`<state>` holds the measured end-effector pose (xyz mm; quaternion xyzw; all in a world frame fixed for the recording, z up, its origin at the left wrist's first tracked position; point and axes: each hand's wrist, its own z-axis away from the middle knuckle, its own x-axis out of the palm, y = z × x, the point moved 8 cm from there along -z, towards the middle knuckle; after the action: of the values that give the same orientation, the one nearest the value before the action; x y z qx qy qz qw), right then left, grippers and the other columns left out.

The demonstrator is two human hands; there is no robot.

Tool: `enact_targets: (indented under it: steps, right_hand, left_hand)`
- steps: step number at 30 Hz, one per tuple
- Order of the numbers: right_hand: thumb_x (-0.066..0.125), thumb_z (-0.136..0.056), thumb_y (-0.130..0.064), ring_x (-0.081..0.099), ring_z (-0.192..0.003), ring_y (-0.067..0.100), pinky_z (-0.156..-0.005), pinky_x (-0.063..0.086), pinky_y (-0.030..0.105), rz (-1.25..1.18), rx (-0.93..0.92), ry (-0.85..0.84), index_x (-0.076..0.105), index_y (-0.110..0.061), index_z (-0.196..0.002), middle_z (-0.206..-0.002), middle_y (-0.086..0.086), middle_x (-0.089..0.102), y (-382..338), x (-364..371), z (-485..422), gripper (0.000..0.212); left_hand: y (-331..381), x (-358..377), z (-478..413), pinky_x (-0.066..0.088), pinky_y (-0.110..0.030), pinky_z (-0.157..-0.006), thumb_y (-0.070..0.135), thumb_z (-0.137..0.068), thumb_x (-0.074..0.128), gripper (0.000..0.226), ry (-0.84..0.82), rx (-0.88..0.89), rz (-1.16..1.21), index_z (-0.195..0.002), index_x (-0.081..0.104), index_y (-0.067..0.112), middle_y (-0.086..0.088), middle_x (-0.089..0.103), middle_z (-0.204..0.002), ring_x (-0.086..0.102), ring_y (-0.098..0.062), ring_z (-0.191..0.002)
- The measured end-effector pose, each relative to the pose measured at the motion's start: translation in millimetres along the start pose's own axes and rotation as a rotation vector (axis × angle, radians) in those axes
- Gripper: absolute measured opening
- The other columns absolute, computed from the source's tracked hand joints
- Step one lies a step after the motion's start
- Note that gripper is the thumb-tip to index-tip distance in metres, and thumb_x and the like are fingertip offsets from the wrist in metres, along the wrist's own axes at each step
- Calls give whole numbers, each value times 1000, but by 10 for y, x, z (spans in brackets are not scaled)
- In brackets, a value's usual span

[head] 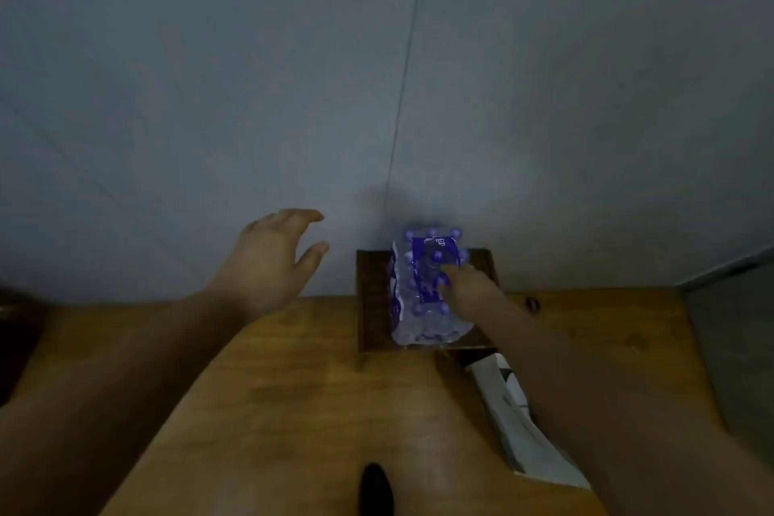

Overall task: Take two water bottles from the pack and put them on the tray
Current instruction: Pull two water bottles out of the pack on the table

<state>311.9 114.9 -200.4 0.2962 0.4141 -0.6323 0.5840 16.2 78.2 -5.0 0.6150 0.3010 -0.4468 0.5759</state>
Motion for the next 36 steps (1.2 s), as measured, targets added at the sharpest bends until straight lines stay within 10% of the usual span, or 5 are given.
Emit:
enact_targets:
  steps: [5, 15, 28, 32, 36]
  right_hand:
    - [44, -106, -21, 48, -141, 41, -113, 41, 44, -120, 170, -78, 46, -12, -155, -157, 21, 46, 263, 356, -663, 50]
    - [34, -110, -25, 64, -122, 36, -85, 46, 38, 73, 69, -234, 56, -9, -140, -139, 19, 63, 343, 789, -1235, 41]
    - [55, -94, -46, 62, -61, 4, -50, 43, 11, -473, -387, 502, 65, -33, -87, -61, -9, 60, 27, -1652, 444, 17]
    - [43, -97, -67, 68, -67, 6, -59, 50, 16, -891, -383, 194, 76, -30, -100, -80, 1, 73, 40, -1364, 35, 49]
    - [44, -108, -43, 69, -109, 34, -90, 51, 38, -382, -91, 82, 67, -14, -128, -120, 17, 74, 347, -381, -1007, 43]
  left_hand:
    - [-31, 555, -388, 39, -49, -116, 40, -102, 51, 51, -70, -73, 51, -148, 47, 20, -5, 54, -151, 49, -23, -138]
    - [-132, 1114, -722, 35, -43, -118, 42, -102, 50, 50, -139, -157, 83, -150, 44, 26, 1, 49, -155, 42, -17, -143]
    - [605, 1627, -736, 51, -25, -100, 63, -68, 82, 89, -275, 30, 404, -143, 38, 44, 17, 54, -141, 55, 0, -123]
    - [404, 1550, -547, 53, -6, -69, 73, -61, 78, 77, -167, -101, 446, -127, 46, 53, 31, 64, -105, 62, 13, -101]
    - [-76, 1611, -283, 55, -8, -61, 65, -59, 81, 64, -170, -269, 489, -112, 45, 57, 26, 68, -94, 62, 19, -96]
